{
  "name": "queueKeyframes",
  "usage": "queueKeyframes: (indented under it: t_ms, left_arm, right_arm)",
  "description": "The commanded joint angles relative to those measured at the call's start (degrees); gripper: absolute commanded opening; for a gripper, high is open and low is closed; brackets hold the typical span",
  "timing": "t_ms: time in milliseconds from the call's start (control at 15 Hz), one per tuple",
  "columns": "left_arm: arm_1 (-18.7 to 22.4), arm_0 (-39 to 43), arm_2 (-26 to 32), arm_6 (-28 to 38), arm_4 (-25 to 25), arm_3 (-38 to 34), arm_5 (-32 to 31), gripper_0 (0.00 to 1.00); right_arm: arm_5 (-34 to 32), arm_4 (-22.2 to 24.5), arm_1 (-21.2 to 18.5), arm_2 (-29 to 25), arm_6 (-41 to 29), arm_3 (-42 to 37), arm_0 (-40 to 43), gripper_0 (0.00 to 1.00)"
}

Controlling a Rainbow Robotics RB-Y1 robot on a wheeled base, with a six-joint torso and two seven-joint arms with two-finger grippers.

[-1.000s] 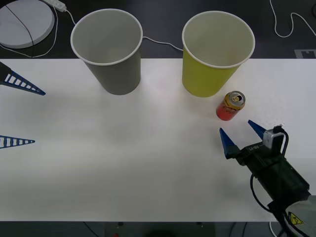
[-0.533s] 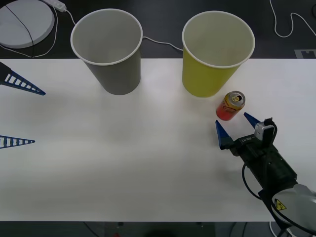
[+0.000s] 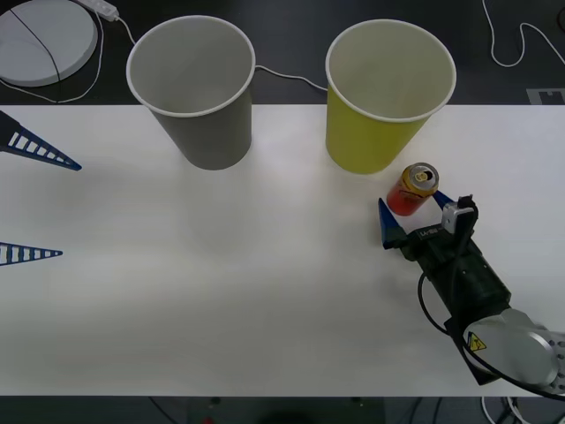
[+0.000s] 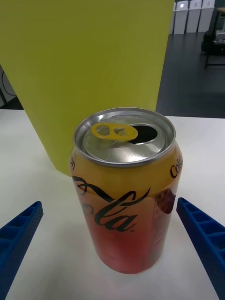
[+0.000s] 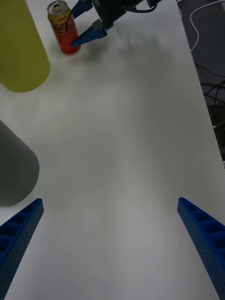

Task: Put the can into the green bin and the plastic bottle into the gray bin

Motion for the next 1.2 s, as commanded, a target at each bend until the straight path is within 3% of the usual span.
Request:
queueKeyframes:
  t_ms: [67, 533, 867, 933, 1067, 1200]
  left_arm:
    - [0.0, 0.0, 0.0, 0.0, 0.0, 0.0, 0.0, 1.00]
    - [0.0, 0.0, 0.0, 0.0, 0.0, 0.0, 0.0, 1.00]
    - [0.0, 0.0, 0.0, 0.0, 0.0, 0.0, 0.0, 1.00]
    - [0.0, 0.0, 0.0, 0.0, 0.0, 0.0, 0.0, 1.00]
    - [0.0, 0.0, 0.0, 0.0, 0.0, 0.0, 0.0, 1.00]
    - [0.0, 0.0, 0.0, 0.0, 0.0, 0.0, 0.0, 1.00]
  right_arm:
    - [0.0, -0.2, 1.3, 0.0, 0.0, 1.8, -0.9, 1.00]
    - [0.0, -0.2, 5.9, 0.0, 0.0, 8.6, -3.6, 1.00]
    - [0.0, -0.7, 6.7, -0.1, 0.4, 9.7, -4.2, 1.00]
    - [0.0, -0.7, 6.7, -0.1, 0.5, 9.7, -4.2, 0.95]
    - [0.0, -0.7, 6.7, -0.1, 0.8, 9.7, -4.2, 0.00]
    - [0.0, -0.6, 6.7, -0.1, 1.0, 9.7, -4.2, 0.00]
